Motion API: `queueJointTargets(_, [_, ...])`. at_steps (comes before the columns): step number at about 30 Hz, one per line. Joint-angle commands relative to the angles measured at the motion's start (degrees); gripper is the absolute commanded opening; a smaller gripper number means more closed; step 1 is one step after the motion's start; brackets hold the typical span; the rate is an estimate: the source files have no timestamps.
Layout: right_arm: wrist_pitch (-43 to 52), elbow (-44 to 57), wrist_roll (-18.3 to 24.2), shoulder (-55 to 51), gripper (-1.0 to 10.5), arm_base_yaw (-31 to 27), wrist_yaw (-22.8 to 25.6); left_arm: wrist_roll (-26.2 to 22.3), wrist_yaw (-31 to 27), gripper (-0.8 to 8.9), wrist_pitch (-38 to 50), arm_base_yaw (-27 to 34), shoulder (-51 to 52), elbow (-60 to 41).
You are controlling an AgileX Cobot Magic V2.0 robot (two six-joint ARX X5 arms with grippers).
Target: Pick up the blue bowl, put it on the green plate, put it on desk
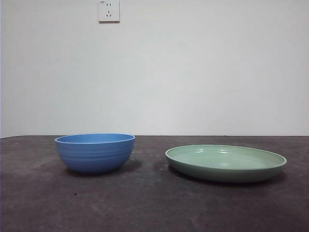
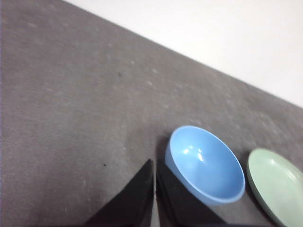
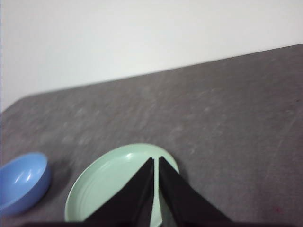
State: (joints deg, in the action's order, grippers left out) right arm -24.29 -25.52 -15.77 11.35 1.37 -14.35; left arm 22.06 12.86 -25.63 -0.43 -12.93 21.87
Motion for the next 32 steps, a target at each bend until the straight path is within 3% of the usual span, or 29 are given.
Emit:
queueJointTargets(1, [-3.0, -4.1, 4.8, 4.8, 0.1, 0.0, -2.8, -5.2, 3.5, 0.1, -1.3, 0.0, -4.7, 3.6])
queueJointTargets(7, [-11.3, -11.8, 10.7, 16.5, 0.1, 0.0, -10.8, -13.7, 11.7, 0.1, -7.8, -0.6, -16.0, 12.0])
queueJointTargets(14, [-21.6, -19.2, 17.0, 27.5, 0.1, 1.3, -14.9, -19.6, 13.1, 0.1, -15.3, -6.1, -26.1, 21.0])
queueJointTargets(23, [-29.5, -25.3, 21.0, 34.7, 0.1, 9.4, -15.5, -21.4, 14.5, 0.1, -19.7, -15.1, -32.9, 25.8])
queueJointTargets(32, [-30.2, -25.4, 21.4, 35.0, 0.1, 14.3, -15.5, -21.3, 14.8, 0.1, -19.7, -17.2, -32.9, 25.8])
